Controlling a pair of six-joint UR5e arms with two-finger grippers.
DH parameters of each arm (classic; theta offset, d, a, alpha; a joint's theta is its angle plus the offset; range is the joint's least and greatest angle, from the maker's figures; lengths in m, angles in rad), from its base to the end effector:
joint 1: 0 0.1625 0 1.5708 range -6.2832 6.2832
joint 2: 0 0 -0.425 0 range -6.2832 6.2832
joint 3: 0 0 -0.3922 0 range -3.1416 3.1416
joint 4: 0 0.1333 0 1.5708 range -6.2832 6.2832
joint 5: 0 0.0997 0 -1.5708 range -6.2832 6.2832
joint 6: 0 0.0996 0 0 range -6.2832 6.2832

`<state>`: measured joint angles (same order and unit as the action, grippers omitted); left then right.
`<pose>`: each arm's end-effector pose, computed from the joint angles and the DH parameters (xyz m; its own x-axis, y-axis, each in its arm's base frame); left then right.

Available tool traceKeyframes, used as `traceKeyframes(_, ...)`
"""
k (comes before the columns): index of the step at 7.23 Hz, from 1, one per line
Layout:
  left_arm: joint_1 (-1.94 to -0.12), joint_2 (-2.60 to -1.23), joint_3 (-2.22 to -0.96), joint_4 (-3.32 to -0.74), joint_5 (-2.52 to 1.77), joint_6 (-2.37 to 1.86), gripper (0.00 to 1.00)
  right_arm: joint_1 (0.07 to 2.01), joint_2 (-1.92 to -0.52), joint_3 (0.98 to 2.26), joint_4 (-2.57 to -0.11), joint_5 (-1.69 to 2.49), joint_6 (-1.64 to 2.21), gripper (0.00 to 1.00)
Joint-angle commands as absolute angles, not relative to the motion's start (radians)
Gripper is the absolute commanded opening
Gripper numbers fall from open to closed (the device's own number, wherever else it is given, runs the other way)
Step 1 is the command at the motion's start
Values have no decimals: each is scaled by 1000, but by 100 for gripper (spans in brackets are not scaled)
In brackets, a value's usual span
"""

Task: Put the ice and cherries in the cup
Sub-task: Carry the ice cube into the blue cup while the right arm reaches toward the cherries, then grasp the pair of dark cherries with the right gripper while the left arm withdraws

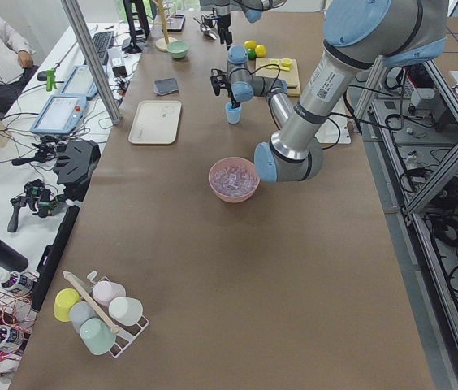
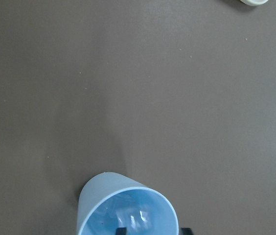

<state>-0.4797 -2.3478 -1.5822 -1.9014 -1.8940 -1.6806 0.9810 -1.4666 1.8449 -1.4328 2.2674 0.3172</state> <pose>0.5767 -0.4146 0.1389 0.3648 -0.3069 -0.8791 0.2255 0.9451 -0.2364 -0.2388 -0.4816 0.4576 0.5891 -0.4300 0.6841 0.3157 0.9018 0.2950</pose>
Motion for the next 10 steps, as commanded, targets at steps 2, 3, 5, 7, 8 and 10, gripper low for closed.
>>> traceKeyframes(2,-485,-2326,-1681,-1809,-1896,-1678,97,898,-1362,1738,-1433,2171,318,83)
traceKeyframes(3,-488,-2306,-1730,-1768,-1899,-1674,97,887,-1327,1691,-1433,2161,318,76)
traceKeyframes(5,-529,-2159,-1862,-1752,-1942,-1547,97,870,-1327,1596,-1308,2157,318,75)
traceKeyframes(7,-590,-2120,-1888,-1741,-2006,-1506,97,876,-1347,1635,-1305,2169,318,56)
traceKeyframes(8,-604,-2109,-1888,-1741,-2008,-1505,97,874,-1347,1650,-1311,2174,318,34)
traceKeyframes(10,-606,-2100,-1891,-1741,-2008,-1506,97,874,-1344,1640,-1315,2172,318,9)
